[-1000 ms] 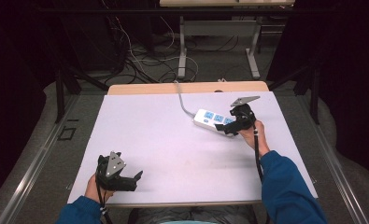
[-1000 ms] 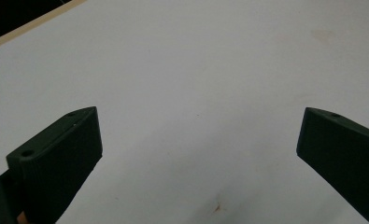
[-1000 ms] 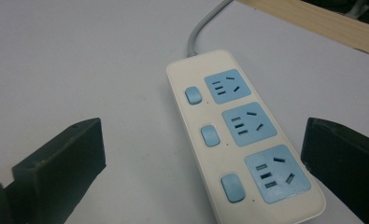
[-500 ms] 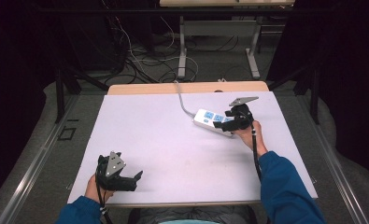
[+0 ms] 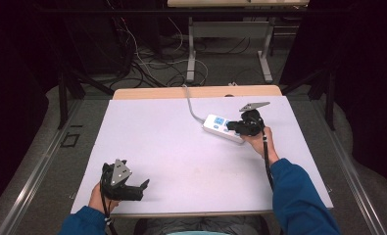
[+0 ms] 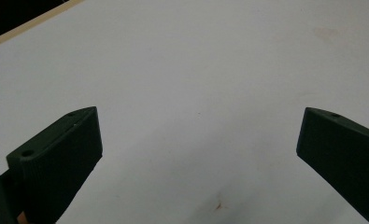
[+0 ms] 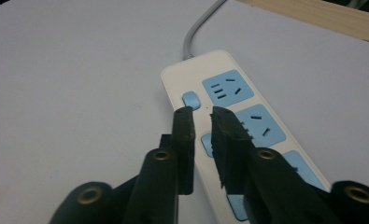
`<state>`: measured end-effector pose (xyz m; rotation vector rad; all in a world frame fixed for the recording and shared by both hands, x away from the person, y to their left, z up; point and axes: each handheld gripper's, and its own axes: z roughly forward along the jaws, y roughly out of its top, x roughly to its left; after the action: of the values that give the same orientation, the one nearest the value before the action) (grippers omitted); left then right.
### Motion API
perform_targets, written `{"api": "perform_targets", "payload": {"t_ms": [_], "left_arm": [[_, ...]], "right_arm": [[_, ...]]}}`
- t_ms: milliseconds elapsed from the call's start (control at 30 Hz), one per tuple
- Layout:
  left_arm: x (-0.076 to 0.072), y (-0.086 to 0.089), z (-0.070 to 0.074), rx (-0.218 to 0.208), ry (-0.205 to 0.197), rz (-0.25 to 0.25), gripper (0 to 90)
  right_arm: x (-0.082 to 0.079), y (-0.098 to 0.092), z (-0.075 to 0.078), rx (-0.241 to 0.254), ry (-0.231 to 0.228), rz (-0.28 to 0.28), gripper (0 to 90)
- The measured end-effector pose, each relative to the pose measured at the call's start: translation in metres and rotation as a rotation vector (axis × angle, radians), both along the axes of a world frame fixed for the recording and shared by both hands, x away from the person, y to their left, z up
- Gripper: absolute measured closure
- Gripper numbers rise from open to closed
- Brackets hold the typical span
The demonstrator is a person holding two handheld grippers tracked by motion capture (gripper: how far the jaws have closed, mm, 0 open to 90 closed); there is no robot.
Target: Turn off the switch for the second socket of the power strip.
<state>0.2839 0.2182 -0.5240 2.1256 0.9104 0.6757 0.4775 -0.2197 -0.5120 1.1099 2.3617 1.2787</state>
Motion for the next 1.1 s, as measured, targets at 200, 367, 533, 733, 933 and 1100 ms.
{"api": "perform_targets", "payload": {"t_ms": [200, 367, 533, 733, 933, 1100], "left_arm": [[0.000, -0.001, -0.001, 0.003, -0.007, -0.001, 0.1], [0.000, -0.001, -0.001, 0.008, -0.007, -0.004, 0.1], [0.000, -0.001, -0.001, 0.000, -0.001, -0.007, 0.1], [0.000, -0.002, -0.001, 0.000, -0.001, -0.009, 0.1], [0.001, -0.002, -0.001, 0.014, 0.003, -0.015, 0.1], [0.001, -0.002, -0.002, 0.010, 0.002, -0.011, 0.1]], "right_arm": [[-0.001, 0.003, -0.001, 0.000, -0.021, 0.004, 90.0], [-0.001, 0.007, -0.003, -0.026, -0.042, 0.011, 90.0], [0.000, 0.013, -0.009, -0.053, -0.044, -0.002, 90.0], [0.001, 0.017, -0.015, -0.098, -0.057, -0.026, 90.0], [0.006, 0.017, -0.021, -0.133, -0.056, -0.042, 90.0], [0.008, 0.014, -0.026, -0.128, -0.048, -0.051, 90.0]]}}
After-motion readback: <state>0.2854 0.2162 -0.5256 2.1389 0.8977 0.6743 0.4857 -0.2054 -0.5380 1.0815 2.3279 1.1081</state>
